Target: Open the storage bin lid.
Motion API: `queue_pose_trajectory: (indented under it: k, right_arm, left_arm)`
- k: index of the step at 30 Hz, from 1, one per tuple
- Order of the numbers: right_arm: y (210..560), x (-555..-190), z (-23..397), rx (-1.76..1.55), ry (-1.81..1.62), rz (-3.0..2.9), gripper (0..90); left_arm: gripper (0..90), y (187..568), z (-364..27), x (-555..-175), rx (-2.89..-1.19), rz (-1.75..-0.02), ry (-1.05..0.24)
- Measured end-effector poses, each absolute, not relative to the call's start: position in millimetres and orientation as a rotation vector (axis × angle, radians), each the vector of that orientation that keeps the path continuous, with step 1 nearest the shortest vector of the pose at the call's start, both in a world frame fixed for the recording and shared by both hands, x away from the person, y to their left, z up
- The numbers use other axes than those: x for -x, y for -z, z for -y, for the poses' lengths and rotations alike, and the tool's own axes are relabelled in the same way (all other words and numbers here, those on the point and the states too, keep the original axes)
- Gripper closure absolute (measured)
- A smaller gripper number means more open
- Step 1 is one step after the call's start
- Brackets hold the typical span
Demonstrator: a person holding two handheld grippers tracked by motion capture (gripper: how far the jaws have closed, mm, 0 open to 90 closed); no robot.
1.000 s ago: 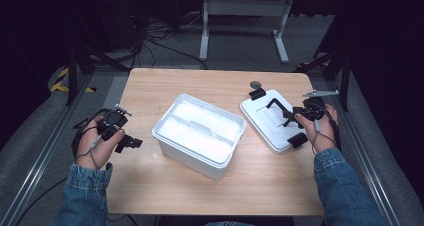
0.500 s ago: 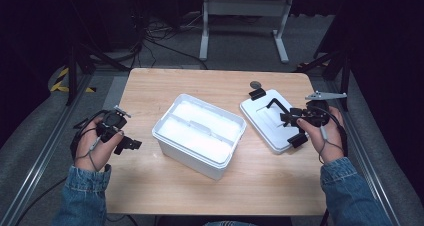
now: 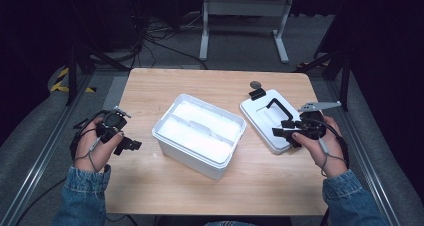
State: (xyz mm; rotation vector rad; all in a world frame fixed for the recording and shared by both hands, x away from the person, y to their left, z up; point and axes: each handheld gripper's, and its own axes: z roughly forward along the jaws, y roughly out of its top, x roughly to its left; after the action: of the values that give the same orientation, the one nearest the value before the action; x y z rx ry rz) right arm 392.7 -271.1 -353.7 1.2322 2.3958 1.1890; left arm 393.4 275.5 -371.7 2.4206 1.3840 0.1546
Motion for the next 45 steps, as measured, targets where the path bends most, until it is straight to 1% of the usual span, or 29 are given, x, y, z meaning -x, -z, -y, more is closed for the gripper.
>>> queue_pose_trajectory:
  k: [11, 14, 19, 30, 45]
  right_arm:
    - [369, -372, 256, -1.181, -1.163, -2.503, 43.5]
    - [374, -368, 253, -1.17, -1.173, -2.514, 43.5]
    - [381, -361, 249, -1.155, -1.184, -2.526, 43.3]
    - [402, -358, 239, -1.161, -1.147, -2.567, 43.3]
    - [444, -356, 222, -1.104, -1.109, -2.594, 43.3]
  left_arm:
    - [17.3, 374, -273, -386, -2.441, -1.373, -0.147]
    - [17.3, 374, -274, -386, -2.457, -1.361, -0.162]
    - [17.3, 374, -273, -386, -2.45, -1.37, -0.15]
    - [17.3, 376, -272, -386, -2.452, -1.372, -0.143]
    - [17.3, 378, -273, -387, -2.454, -1.366, -0.147]
